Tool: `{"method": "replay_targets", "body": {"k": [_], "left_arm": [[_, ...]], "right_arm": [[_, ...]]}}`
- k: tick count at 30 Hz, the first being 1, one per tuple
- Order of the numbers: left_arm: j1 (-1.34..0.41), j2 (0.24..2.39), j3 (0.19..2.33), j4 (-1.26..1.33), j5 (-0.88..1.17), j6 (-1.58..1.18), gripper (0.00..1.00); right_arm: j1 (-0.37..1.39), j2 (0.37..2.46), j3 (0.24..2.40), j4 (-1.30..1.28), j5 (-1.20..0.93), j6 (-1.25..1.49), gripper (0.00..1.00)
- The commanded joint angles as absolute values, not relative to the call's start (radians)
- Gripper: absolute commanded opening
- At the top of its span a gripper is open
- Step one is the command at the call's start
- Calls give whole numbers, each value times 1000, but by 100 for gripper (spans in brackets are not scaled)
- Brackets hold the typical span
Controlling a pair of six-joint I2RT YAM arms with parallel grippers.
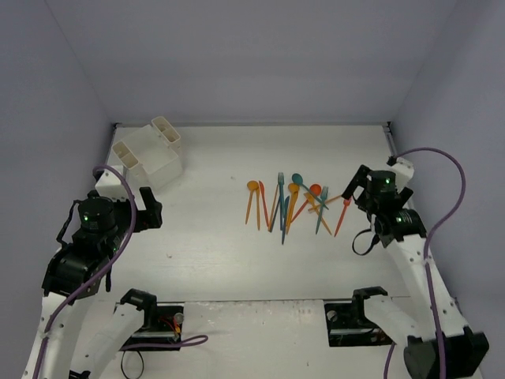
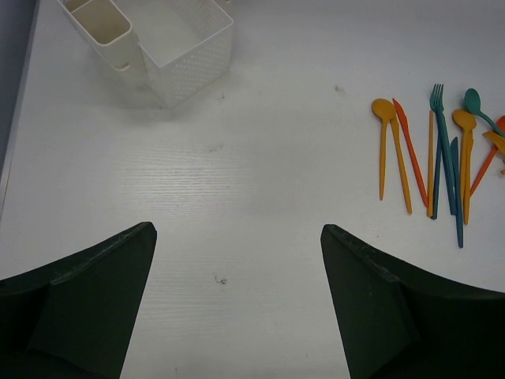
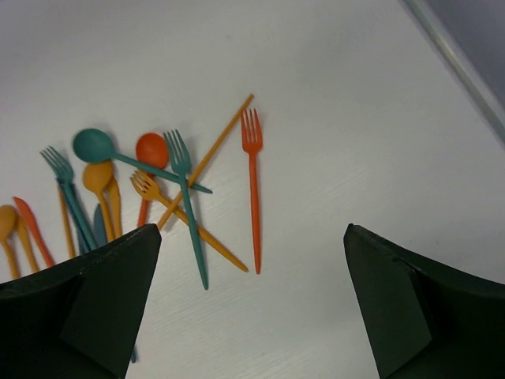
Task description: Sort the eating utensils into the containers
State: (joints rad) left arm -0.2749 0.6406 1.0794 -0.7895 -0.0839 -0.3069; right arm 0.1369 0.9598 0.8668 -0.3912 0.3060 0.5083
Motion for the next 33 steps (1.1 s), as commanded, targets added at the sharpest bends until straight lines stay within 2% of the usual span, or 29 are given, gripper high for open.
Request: {"method": "replay_targets", "body": {"k": [1,3,6,12,16,23,27,33], "left_arm": [[-278,639,1081,-748,-76,-299,83],[-278,633,1072,-748,-76,-295,83],[-279,629,1063,-749,-65,-298,83],[-279,615,1051,-759,-66,-294,83],[-279,613,1048,-769,-60,-288,83],[-279,618,1049,-768,-54,-290,83],[-279,623,1050,-770,-55,-288,83],[-279,645,1068,-764,-32,-295,83]], "right_arm": [[126,1144,841,-382,294,603,99],[123,1239,839,-382,275,628,94],[123,1359,841,-375,286,662,79],[115,1507,864,-314,227,657,56],[114,1563,880,-281,206,667,48],[104,1645,859,-231,192,681,41],[95,1653,829,-216,198,699,31],[94,1598,781,-220,254,713,7]]}}
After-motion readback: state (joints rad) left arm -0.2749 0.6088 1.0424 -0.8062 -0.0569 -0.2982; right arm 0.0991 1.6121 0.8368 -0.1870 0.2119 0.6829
